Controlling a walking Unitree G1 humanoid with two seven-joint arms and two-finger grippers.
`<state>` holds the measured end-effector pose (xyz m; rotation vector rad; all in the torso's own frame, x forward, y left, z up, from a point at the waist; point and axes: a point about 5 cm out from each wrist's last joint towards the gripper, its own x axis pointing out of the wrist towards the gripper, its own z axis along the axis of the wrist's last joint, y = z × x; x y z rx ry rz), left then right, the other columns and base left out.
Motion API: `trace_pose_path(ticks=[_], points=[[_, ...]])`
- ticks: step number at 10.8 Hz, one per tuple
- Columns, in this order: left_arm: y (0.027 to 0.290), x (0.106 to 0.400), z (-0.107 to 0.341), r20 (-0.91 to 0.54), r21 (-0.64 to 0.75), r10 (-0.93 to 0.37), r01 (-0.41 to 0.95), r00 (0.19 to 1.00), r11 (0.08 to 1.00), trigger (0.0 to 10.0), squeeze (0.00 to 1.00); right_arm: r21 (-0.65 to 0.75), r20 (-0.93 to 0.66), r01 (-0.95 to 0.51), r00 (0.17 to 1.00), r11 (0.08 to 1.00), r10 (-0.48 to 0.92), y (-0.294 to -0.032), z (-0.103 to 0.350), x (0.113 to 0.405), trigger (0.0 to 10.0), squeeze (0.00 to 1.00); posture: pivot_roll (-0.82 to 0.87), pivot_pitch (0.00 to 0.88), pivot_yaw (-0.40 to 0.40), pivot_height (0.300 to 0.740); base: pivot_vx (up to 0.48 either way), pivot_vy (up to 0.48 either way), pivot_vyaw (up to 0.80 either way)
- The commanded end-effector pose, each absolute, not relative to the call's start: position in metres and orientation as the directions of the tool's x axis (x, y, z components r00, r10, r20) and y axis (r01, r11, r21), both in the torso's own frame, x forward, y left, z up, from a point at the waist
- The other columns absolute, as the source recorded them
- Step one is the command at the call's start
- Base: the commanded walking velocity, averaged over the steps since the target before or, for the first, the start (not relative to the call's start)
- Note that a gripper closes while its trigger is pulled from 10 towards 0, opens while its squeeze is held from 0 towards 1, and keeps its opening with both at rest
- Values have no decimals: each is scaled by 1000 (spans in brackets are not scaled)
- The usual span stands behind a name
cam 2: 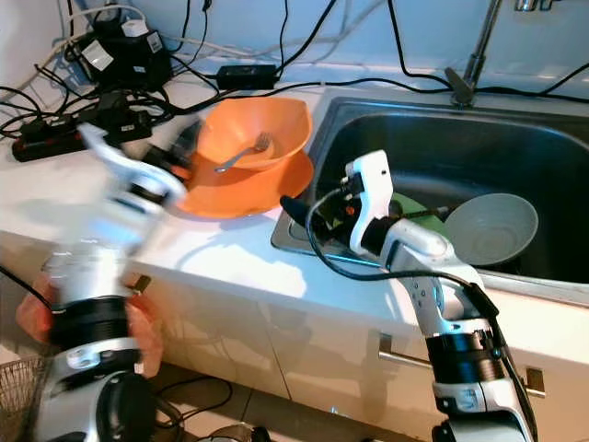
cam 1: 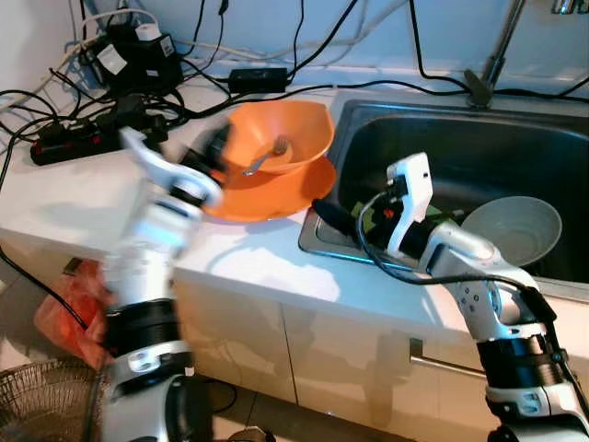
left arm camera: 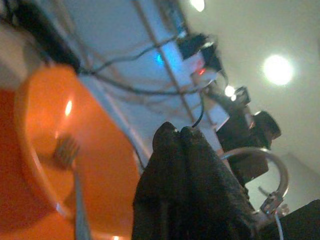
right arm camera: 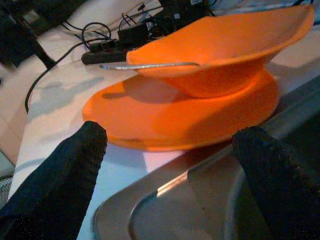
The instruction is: Kitchen organization
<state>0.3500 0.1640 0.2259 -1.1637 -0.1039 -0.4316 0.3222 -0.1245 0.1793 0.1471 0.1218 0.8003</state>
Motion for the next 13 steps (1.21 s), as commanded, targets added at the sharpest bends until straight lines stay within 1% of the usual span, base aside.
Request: trace_pose_path(ticks=[1,2,3,5,8,10,11,12,13], points=[[171,345,228,327,-853,-285,411,901,321,10000,1000,166,-48,-715,682,679,730,-121,180,321,10000,0,115,54,109,740,0,0,0],[172,343,226,324,-856,-298,413,898,312,10000,1000,165,-48,-716,682,679,730,-121,180,322,10000,0,118,52,107,740,0,0,0],[172,334,221,323,-858,-343,426,882,288,10000,1000,163,-44,-719,679,676,732,-120,181,323,10000,0,123,51,106,740,0,0,0],[162,321,206,285,-865,-431,424,856,270,10000,1000,162,-43,-720,678,674,734,-119,181,324,10000,0,125,50,106,740,0,0,0],[147,320,188,219,-891,-451,366,865,270,10000,1000,162,-42,-722,676,673,735,-118,181,325,10000,0,120,48,105,740,0,0,0],[149,326,181,164,-900,-434,315,886,302,10000,1000,160,-44,-721,677,674,735,-118,181,324,10000,0,116,47,106,740,0,0,0],[151,329,181,153,-904,-426,300,892,305,10000,584,161,-44,-722,676,673,735,-119,180,324,10000,0,116,47,106,740,0,0,0],[155,332,181,148,-905,-421,294,895,307,10000,0,161,-43,-722,676,673,736,-118,180,324,10000,0,112,49,108,740,0,0,0],[157,335,180,140,-908,-408,281,902,310,10000,0,161,-42,-721,677,674,735,-118,180,323,10000,0,111,50,110,740,0,0,0]])
